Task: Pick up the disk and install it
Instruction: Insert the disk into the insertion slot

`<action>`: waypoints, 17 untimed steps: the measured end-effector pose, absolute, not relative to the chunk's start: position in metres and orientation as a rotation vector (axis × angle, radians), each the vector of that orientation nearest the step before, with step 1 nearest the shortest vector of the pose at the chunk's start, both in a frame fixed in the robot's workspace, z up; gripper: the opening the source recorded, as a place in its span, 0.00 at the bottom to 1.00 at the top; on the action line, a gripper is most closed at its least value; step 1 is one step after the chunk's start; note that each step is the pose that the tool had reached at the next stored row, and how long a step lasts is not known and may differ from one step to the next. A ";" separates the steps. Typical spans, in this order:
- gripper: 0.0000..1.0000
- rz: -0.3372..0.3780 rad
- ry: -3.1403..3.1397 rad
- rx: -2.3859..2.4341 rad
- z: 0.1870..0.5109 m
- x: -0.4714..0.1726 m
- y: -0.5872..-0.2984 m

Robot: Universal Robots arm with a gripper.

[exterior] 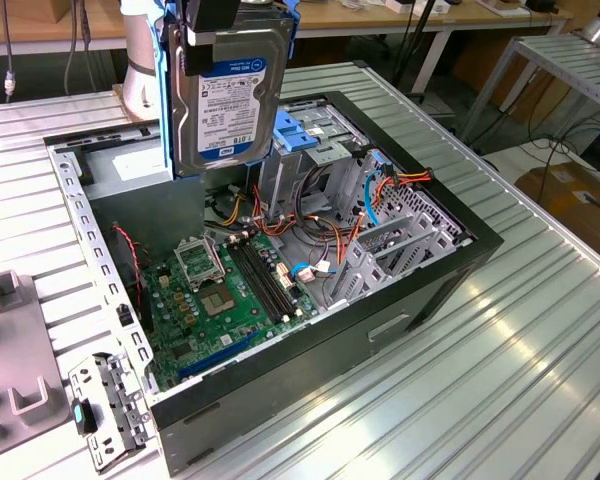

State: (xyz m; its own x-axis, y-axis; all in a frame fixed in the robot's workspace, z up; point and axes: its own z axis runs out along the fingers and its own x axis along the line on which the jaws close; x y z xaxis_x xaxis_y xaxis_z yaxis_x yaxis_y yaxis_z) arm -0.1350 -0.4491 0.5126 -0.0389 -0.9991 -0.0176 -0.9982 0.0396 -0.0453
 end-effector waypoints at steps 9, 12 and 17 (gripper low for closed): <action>0.37 -0.032 2.232 -2.147 0.513 -0.135 -0.450; 0.37 -0.032 2.233 -2.147 0.512 -0.135 -0.461; 0.37 -0.032 2.233 -2.147 0.512 -0.135 -0.486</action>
State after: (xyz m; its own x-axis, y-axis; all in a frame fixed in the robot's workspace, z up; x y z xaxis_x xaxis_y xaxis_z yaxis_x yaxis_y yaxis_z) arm -0.1350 -0.4863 0.5119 -0.0389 -0.9991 -0.0176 -0.9982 0.0396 -0.0453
